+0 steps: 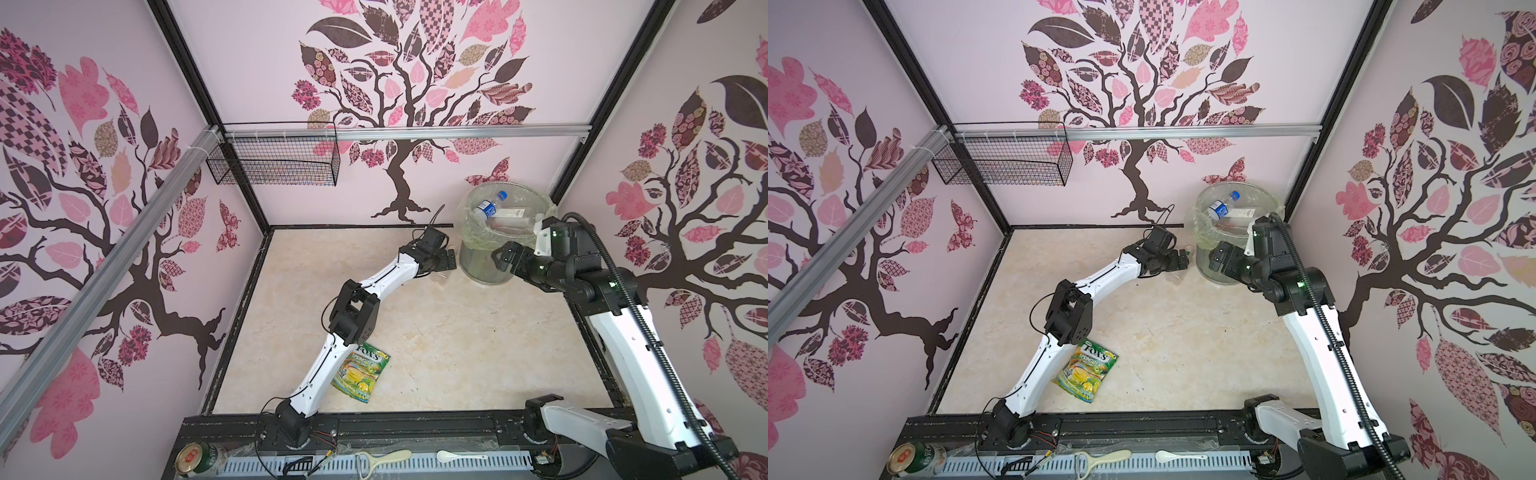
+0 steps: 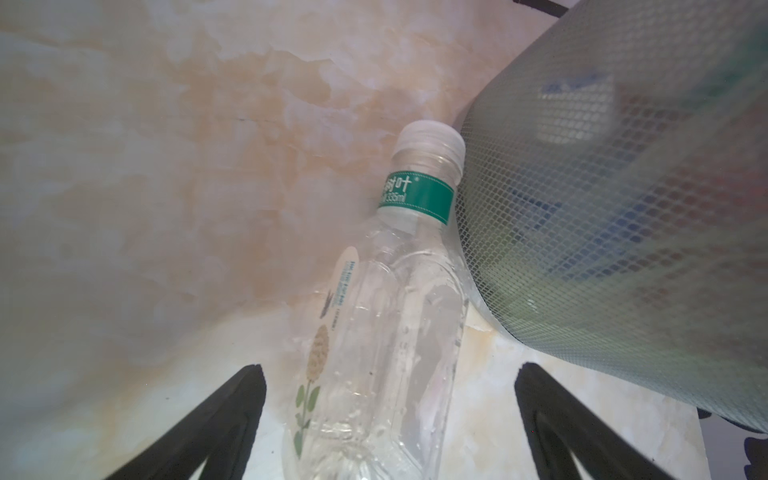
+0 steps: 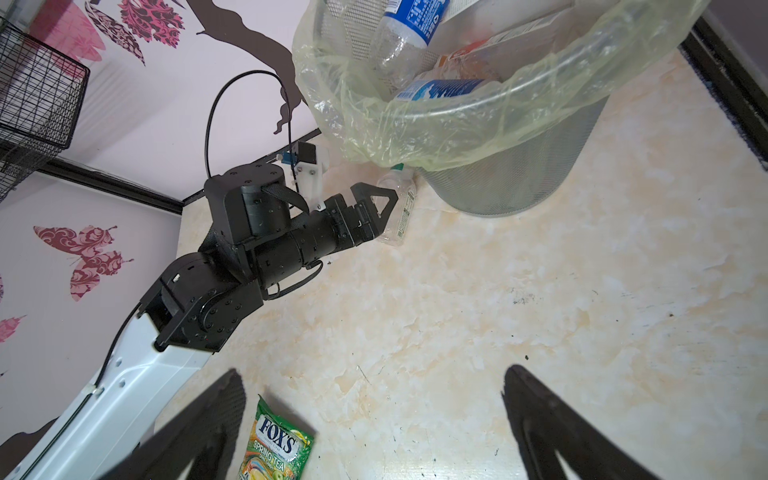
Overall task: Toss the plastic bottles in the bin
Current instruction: 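Close the left gripper around the small green-labelled bottle beside the bin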
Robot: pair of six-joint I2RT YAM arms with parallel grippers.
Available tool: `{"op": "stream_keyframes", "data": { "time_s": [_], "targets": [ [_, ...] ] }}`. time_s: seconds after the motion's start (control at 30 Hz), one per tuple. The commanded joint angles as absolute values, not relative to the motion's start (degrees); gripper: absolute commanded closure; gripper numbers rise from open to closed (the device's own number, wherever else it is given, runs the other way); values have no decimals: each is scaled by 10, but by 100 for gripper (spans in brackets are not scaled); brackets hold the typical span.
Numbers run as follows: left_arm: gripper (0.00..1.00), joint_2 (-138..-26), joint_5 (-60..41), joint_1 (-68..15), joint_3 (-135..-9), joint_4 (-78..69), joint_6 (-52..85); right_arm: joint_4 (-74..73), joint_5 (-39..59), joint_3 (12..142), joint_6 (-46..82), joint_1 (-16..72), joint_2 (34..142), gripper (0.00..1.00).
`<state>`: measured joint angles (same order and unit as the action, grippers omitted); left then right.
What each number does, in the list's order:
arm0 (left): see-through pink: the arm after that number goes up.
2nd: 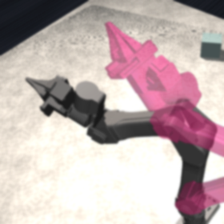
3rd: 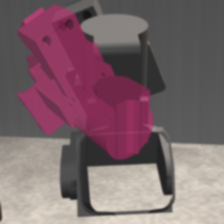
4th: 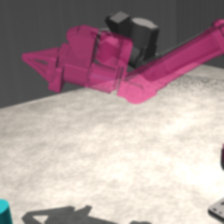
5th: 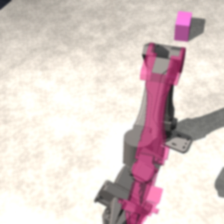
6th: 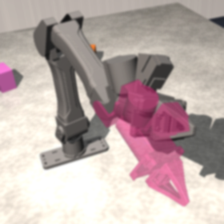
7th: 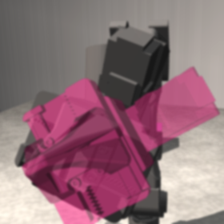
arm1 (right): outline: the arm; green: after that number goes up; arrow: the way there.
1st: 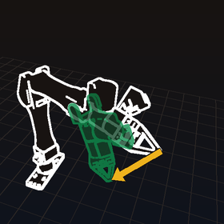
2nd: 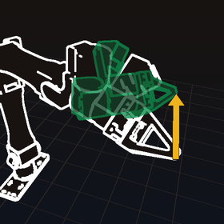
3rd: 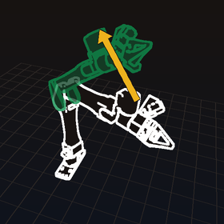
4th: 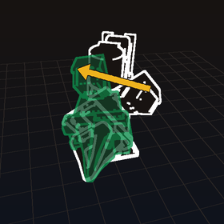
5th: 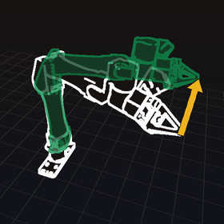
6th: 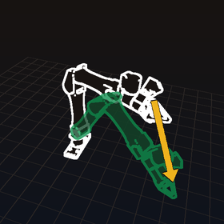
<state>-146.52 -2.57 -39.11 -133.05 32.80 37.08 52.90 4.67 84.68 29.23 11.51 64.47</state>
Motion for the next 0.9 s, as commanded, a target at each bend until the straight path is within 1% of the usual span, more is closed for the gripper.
{"op": "stream_keyframes", "data": {
  "time_s": [0.0,0.27,0.43,0.57,0.73,0.8,0.87],
  "targets": [
    [2,-1486,8,-404,-1350,348,365,555,36,847,285,117,621,0],
    [2,-1504,71,-413,-1359,393,377,571,32,848,281,117,609,1],
    [2,-1504,81,-413,-1359,382,372,574,27,846,279,117,606,1],
    [6,-1511,52,-412,-1363,354,362,572,27,848,278,116,611,0],
    [8,-1525,23,-413,-1375,329,357,568,28,844,280,116,614,1],
    [11,-1531,15,-413,-1379,324,357,570,27,842,281,117,614,1],
    [18,-1534,7,-412,-1382,325,359,573,27,845,279,116,615,1]
  ]
}}
